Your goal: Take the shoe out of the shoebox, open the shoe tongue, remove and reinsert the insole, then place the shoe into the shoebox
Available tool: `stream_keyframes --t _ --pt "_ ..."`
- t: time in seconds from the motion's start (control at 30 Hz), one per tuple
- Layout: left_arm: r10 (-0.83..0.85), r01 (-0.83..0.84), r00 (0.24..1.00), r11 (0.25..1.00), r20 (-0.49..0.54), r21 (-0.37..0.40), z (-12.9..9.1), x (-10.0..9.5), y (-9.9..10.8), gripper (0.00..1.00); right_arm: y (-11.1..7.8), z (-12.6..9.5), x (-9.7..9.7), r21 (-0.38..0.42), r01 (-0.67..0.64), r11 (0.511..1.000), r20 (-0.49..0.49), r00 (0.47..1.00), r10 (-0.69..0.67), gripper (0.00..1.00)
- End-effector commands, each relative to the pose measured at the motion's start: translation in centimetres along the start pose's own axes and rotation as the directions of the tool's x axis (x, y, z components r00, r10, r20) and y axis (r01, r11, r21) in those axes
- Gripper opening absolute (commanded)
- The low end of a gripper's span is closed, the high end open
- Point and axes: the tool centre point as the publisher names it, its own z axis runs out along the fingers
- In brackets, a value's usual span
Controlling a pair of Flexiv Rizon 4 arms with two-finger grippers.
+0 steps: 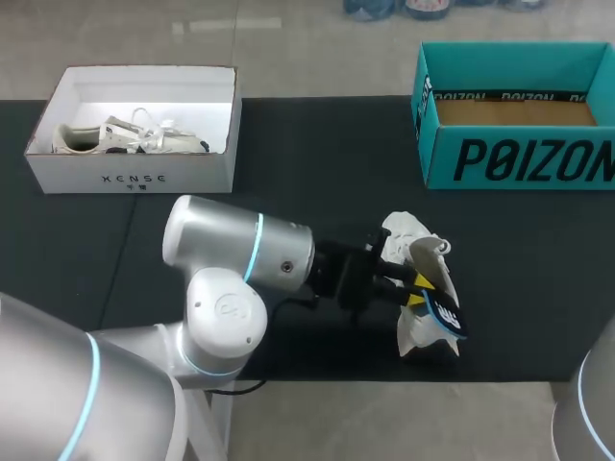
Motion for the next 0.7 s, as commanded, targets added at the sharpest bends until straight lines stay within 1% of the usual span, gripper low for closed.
stream_keyframes --t 0.03,0.07,0.1,0.33,0.4,0.57,0.7 --pt "0.003 -0.003 1.000 1.000 -0.005 0.008 0.5 -0.1 0.3 0.14 -0.9 0.1 0.8 -0.138 0.014 0.990 0.187 0.982 0.012 1.00" --pt "0.004 -0.004 1.000 1.000 -0.005 0.009 0.5 -0.2 0.3 0.09 -0.9 0.1 0.8 -0.138 0.014 0.990 0.187 0.982 0.012 1.00" --pt "0.005 -0.005 1.000 1.000 -0.006 0.007 0.4 -0.2 0.4 0.00 -0.9 0.1 0.8 -0.138 0.014 0.990 0.187 0.982 0.012 1.00" --pt "0.029 -0.029 0.999 1.000 -0.022 0.006 0.6 0.1 1.2 0.00 -0.9 0.1 0.8 -0.138 0.014 0.990 0.187 0.982 0.012 1.00" --pt "0.065 -0.064 0.997 0.998 -0.048 0.007 0.7 0.3 1.7 0.00 -0.9 0.1 0.8 -0.138 0.014 0.990 0.187 0.982 0.012 1.00" --pt "0.094 -0.093 0.993 0.996 -0.074 0.010 0.8 0.6 2.8 0.00 -0.9 0.1 0.8 -0.138 0.014 0.990 0.187 0.982 0.012 1.00" --pt "0.107 -0.109 0.991 0.994 -0.083 -0.018 0.6 0.7 4.1 0.00 -0.9 0.1 0.8 -0.138 0.014 0.990 0.187 0.982 0.012 1.00"
